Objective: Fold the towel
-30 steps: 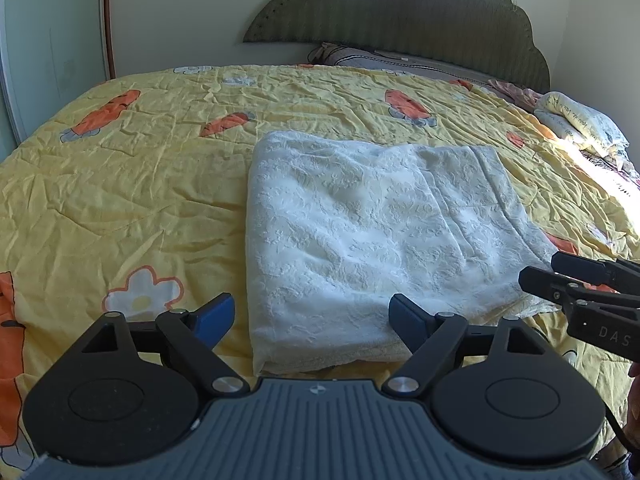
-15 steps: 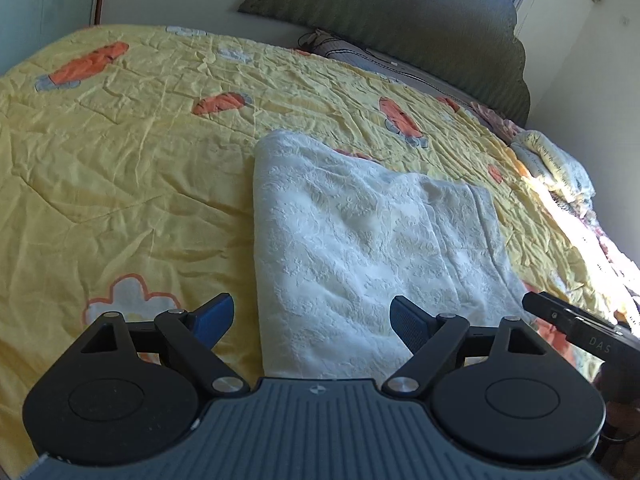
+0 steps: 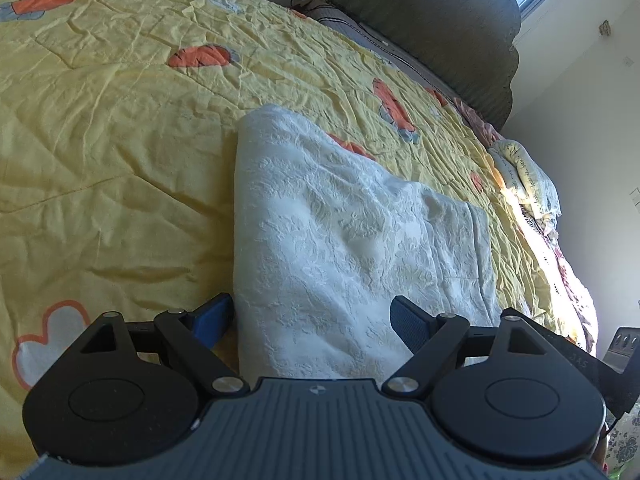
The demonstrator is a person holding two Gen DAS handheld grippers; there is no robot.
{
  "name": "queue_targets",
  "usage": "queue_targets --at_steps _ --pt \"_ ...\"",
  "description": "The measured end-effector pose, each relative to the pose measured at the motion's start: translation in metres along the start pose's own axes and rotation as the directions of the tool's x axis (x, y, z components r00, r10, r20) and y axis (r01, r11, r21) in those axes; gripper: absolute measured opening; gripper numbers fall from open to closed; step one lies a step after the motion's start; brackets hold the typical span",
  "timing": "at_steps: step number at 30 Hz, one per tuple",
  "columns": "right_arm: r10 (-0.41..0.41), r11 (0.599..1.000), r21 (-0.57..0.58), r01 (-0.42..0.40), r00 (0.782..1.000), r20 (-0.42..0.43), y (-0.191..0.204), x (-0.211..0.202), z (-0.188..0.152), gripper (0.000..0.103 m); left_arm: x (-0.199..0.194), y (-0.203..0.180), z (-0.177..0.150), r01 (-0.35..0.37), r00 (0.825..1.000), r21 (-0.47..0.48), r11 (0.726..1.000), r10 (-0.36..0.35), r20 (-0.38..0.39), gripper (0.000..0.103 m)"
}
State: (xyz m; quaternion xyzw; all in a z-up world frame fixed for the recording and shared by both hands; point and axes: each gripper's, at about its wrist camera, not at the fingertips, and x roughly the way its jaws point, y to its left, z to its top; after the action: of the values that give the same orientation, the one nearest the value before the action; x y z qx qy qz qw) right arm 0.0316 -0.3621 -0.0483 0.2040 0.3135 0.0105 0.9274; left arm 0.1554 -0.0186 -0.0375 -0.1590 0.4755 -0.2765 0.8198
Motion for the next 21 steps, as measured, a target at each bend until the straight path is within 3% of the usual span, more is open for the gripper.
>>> queue_targets --at_steps 2,4,6,10,12,13,15,18,21 --pt "0.016 0.998 0.054 -0.014 0.999 -0.028 -0.014 0.011 0.001 0.066 0.003 -0.001 0.002 0.016 1.000 0.012 1.000 -0.016 0.005 0.087" --pt "0.123 0.984 0.140 -0.113 0.990 -0.063 -0.029 0.022 0.003 0.066 0.007 -0.001 0.005 0.028 1.000 0.031 0.999 -0.028 -0.001 0.087" --pt "0.273 0.945 0.212 -0.250 0.958 -0.091 -0.040 0.036 0.005 0.066 0.013 0.003 0.008 0.058 0.998 0.036 0.998 -0.058 -0.005 0.090" --pt "0.399 0.892 0.269 -0.365 0.913 -0.086 -0.054 0.063 0.013 0.065 0.023 0.007 0.017 0.105 0.994 0.003 0.995 -0.105 0.012 0.086" --pt "0.408 0.867 0.339 -0.364 0.910 -0.068 -0.061 0.072 0.017 0.053 0.024 0.004 0.018 0.060 0.998 0.005 0.998 -0.060 0.026 0.057" --pt "0.385 0.879 0.335 -0.339 0.919 -0.081 -0.059 0.074 0.017 0.036 0.024 0.001 0.018 0.021 0.999 0.032 0.999 -0.022 0.028 0.052" --pt "0.341 0.915 0.261 -0.309 0.936 -0.085 -0.045 0.069 0.016 0.030 0.021 -0.004 0.013 -0.026 0.998 0.084 0.996 0.021 0.056 0.032" --pt "0.300 0.944 0.162 -0.287 0.952 -0.061 -0.022 0.048 0.019 0.020 0.009 -0.012 0.006 -0.067 0.990 0.124 0.990 0.051 0.130 0.015" --pt "0.287 0.956 0.070 -0.285 0.957 -0.030 0.006 0.031 0.033 0.019 -0.007 -0.023 0.003 -0.090 0.979 0.154 0.984 0.059 0.197 0.010"
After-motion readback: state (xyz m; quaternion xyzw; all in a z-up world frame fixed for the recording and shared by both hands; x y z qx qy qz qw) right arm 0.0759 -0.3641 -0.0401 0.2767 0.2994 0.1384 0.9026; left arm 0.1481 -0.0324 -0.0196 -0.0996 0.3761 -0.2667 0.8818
